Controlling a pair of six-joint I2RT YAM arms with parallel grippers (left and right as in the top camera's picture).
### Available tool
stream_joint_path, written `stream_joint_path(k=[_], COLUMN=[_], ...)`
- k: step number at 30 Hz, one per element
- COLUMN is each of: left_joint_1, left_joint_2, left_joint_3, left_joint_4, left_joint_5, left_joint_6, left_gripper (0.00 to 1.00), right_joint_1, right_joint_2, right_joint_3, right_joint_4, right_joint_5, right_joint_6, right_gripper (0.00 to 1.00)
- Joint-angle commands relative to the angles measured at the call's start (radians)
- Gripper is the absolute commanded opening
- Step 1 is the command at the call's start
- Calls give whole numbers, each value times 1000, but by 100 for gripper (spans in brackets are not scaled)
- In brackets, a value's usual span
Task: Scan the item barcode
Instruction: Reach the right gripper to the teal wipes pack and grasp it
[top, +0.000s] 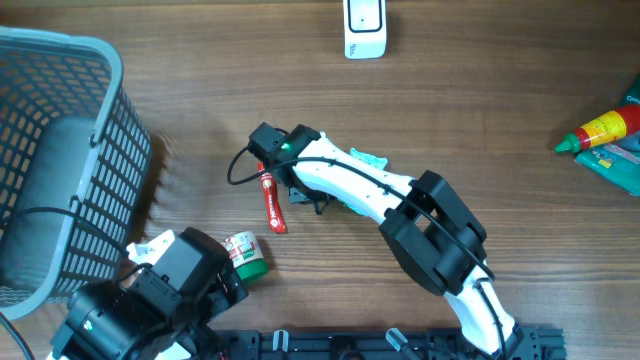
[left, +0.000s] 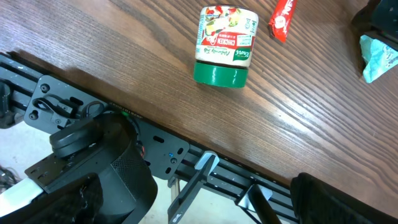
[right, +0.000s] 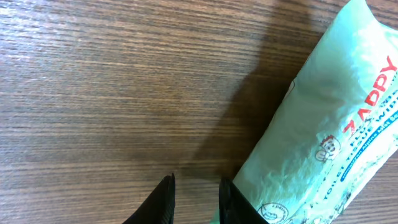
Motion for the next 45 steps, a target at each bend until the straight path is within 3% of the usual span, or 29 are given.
stream_joint_path(k=[1,3,8,9,10,11,12,21,24,33,37,38,39,40,44,45], left_joint_1=[1,1,1,1,1,1,1,1,1,1,1,1,1,1,1,1], left_joint_2=[-5,-5,-5,-5,-5,-5,-5,-5,-5,-5,-5,-5,-5,-5,-5,-5], left_joint_3=[-1,-1,-1,-1,-1,-1,-1,-1,-1,-1,-1,-1,-1,-1,-1,-1], left_joint_4=[-1,-1,-1,-1,-1,-1,-1,-1,-1,-1,-1,-1,-1,-1,-1,-1], left_joint_5=[-6,-6,-6,-6,-6,-6,-6,-6,-6,-6,-6,-6,-6,-6,-6,-6], left_joint_6=[-13,-13,-13,-13,-13,-13,-13,-13,-13,-13,-13,-13,-13,-13,-13,-13], left_gripper=[100,100,100,100,100,100,100,100,100,100,100,100,100,100,100,100], right_joint_1=[-9,-9,-17,-17,-17,-17,-17,-22,-21,-21,-21,-22,-22,-24,-45,-62], right_joint_2=[8,8,-40,-61,-89,-117,-120,-118,-118,-118,-118,-118,-118,-118,-126,-146], right_joint_3=[-42,-44,16,43,67,69,68,-227,-266,-388,-388,-388,-388,-388,-363,-332], right_joint_4=[-51,-166,-282,-298,-304,-275,-246,134,154,228,236,245,253,261,280,262], right_joint_5=[25,34,84,85,85,92,126,279,326,353,304,258,226,202,11,-99], right_joint_6=[58,87,96,96,85,8,-39,-166,-166,-166,-166,-166,-165,-166,-183,-258], right_gripper=[17,10,7,9,19,40,43,45,38,44,38,30,13,5,4,5])
